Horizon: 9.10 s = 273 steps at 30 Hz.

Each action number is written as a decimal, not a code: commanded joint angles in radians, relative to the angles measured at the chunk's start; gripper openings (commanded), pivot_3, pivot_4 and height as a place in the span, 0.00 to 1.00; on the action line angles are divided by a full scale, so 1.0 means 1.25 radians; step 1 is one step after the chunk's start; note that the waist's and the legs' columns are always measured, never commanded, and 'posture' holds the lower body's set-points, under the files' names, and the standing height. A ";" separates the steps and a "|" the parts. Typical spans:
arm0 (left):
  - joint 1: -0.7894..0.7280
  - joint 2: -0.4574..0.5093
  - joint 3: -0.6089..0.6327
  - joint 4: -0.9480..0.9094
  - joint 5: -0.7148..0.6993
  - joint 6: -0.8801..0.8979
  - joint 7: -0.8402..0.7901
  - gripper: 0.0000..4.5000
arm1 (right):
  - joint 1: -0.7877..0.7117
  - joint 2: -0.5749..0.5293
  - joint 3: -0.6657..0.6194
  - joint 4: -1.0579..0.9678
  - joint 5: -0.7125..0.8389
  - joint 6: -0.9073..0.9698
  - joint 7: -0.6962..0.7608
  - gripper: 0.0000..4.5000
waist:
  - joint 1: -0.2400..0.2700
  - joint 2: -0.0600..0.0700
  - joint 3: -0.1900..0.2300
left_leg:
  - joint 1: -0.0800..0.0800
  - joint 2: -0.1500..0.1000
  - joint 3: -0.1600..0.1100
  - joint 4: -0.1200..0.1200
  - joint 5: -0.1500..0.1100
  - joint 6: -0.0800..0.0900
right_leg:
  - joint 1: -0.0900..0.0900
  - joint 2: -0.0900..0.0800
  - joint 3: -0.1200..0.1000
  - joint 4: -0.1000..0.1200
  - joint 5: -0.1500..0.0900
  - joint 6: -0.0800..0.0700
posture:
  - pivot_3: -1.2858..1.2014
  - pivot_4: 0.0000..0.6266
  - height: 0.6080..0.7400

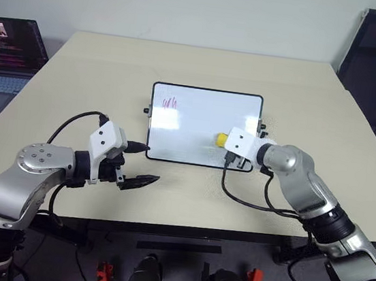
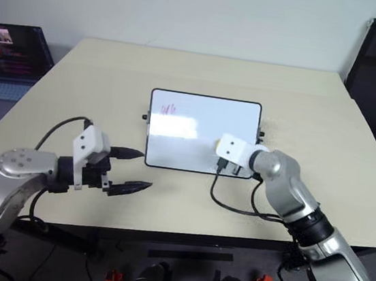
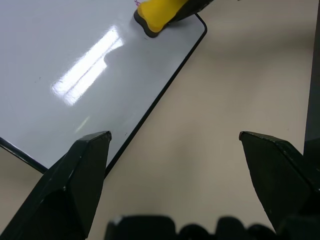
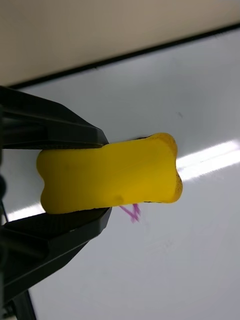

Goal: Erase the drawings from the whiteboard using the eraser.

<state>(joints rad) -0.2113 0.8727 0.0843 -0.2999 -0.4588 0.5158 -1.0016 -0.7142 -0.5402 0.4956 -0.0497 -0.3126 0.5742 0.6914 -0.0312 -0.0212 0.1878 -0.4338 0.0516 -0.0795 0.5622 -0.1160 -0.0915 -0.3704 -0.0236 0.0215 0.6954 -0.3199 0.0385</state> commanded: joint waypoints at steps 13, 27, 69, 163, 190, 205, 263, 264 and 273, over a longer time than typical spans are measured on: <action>-0.008 0.006 0.017 -0.014 -0.001 -0.009 -0.008 1.00 | 0.054 -0.006 -0.024 0.024 -0.022 0.020 0.028 0.28 | 0.000 -0.001 -0.001 | 0.000 0.002 0.001 0.005 0.000 0.001 | -0.001 -0.001 -0.001 -0.002 0.001 -0.001 | 0.52 0.24 1.00; -0.002 0.007 0.020 -0.020 -0.002 -0.007 -0.006 1.00 | 0.020 0.049 -0.073 0.098 -0.012 -0.004 -0.054 0.28 | -0.002 -0.001 0.000 | 0.000 0.009 0.006 0.005 0.000 0.001 | -0.003 0.003 0.000 -0.004 0.005 -0.005 | 0.52 0.24 1.00; 0.068 0.039 0.130 -0.004 0.052 -0.005 0.092 1.00 | -0.088 0.353 -0.171 0.007 0.167 0.077 -0.089 0.27 | -0.018 -0.001 0.000 | -0.004 0.011 0.025 -0.005 0.000 0.000 | -0.012 0.005 0.017 -0.011 0.010 0.007 | 0.52 0.24 1.00; -0.065 0.040 0.167 0.131 0.072 -0.048 0.116 1.00 | -0.621 0.470 0.074 1.068 -0.275 -0.547 -0.402 0.26 | -0.019 -0.005 0.000 | -0.001 0.011 0.024 -0.004 0.001 0.001 | -0.015 0.006 0.017 0.002 0.011 0.000 | 0.52 0.24 1.00; -0.058 0.046 0.175 0.129 0.077 -0.042 0.116 1.00 | -0.627 0.550 0.143 1.093 -0.348 -0.596 -0.453 0.25 | -0.021 -0.005 0.000 | -0.001 0.011 0.024 -0.006 0.001 -0.001 | -0.016 0.006 0.017 0.002 0.010 -0.002 | 0.52 0.24 1.00; -0.034 0.047 0.193 0.102 0.073 -0.029 0.124 1.00 | -0.624 0.538 0.140 1.122 -0.352 -0.568 -0.431 0.25 | -0.020 -0.007 0.000 | -0.001 0.012 0.023 -0.004 0.001 -0.002 | -0.015 0.006 0.017 0.002 0.010 -0.002 | 0.52 0.24 1.00; -0.039 0.036 0.168 0.086 0.058 -0.021 0.098 1.00 | -0.533 0.503 0.115 1.124 -0.336 -0.558 -0.275 0.25 | -0.014 -0.011 -0.001 | 0.001 0.012 0.023 -0.004 0.003 0.001 | -0.014 0.006 0.017 0.003 0.011 0.001 | 0.52 0.24 1.00; -0.040 0.037 0.167 0.087 0.055 -0.021 0.095 1.00 | -0.525 0.502 0.120 1.119 -0.339 -0.564 -0.263 0.25 | -0.014 -0.011 -0.001 | 0.002 0.012 0.023 -0.004 0.003 0.001 | -0.013 0.006 0.017 0.003 0.011 0.001 | 0.52 0.24 1.00; -0.025 0.025 0.156 0.054 0.016 -0.017 0.064 1.00 | -0.444 0.462 -0.048 0.971 -0.149 -0.551 -0.148 0.25 | -0.012 -0.012 -0.002 | 0.006 0.011 0.023 -0.003 0.001 -0.002 | -0.012 0.004 0.016 0.002 0.012 -0.004 | 0.52 0.24 1.00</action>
<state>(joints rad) -0.2422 0.9095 0.2711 -0.1772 -0.4115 0.4959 -0.9100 -1.3015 0.0781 0.4866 1.2027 -0.5594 -0.1548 0.4539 -0.0464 -0.0364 0.1855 -0.4268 0.0650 -0.0510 0.5580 -0.1139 -0.0932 -0.3853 -0.0184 0.0419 0.6980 -0.3047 0.0343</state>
